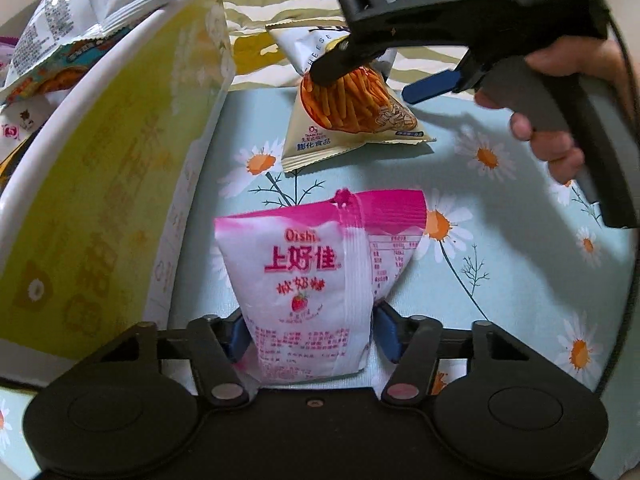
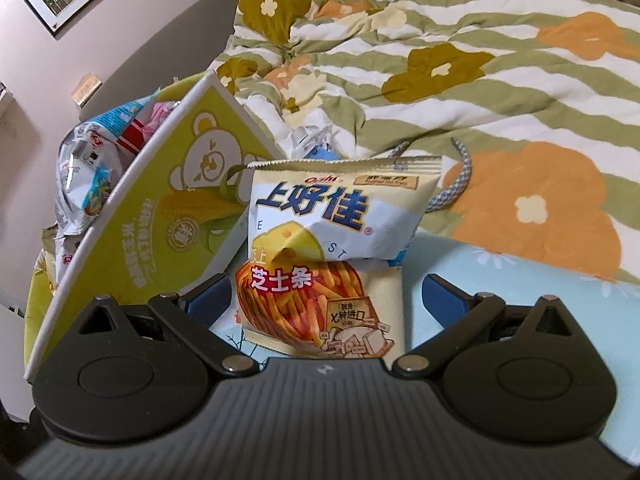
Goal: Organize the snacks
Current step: 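Grasp the pink Oishi bag with the left gripper while the right grasps the Oishi cheese-stick bag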
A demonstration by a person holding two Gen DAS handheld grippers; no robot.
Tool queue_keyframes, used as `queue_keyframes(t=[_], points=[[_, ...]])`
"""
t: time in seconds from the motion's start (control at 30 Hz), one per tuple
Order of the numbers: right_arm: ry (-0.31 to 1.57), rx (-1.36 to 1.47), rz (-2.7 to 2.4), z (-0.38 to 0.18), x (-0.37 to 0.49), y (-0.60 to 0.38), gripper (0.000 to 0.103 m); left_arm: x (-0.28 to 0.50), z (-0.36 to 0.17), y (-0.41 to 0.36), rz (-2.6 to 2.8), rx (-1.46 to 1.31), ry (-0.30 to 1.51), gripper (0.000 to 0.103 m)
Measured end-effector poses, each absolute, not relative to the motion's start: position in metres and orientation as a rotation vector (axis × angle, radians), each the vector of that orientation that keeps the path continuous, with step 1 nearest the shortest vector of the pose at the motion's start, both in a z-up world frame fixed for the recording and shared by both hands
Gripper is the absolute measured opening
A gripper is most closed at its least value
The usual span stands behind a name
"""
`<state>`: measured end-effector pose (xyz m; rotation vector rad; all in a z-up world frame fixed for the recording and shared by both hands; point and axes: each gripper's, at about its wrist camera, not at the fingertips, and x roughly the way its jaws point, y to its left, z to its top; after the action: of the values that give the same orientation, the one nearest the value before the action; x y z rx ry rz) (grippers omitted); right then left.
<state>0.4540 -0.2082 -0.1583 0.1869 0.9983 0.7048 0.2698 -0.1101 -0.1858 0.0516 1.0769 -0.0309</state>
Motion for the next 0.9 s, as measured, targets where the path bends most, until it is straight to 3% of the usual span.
queue_keyframes(t=[0.3,0.37,0.43,0.63,0.9], points=[[0.997,0.205,0.699,-0.172,0.456,-0.202,0.103,0.26,-0.18,-0.098,-0.039,-0.081,1.071,0.058],[0.99,0.193,0.707,-0.172,0.454,-0.201,0.097,0.258,-0.178,-0.099,-0.044,-0.077,1.068,0.055],[0.989,0.185,0.716,-0.172,0.452,-0.199,0.084,0.256,-0.176,-0.1,-0.05,-0.084,1.066,0.052],[0.977,0.197,0.704,-0.168,0.445,-0.207,0.067,0.255,-0.172,-0.098,-0.052,-0.134,1.052,0.049],[0.91,0.169,0.658,-0.14,0.419,-0.232,0.065,0.249,-0.145,-0.101,-0.068,-0.164,0.984,0.049]])
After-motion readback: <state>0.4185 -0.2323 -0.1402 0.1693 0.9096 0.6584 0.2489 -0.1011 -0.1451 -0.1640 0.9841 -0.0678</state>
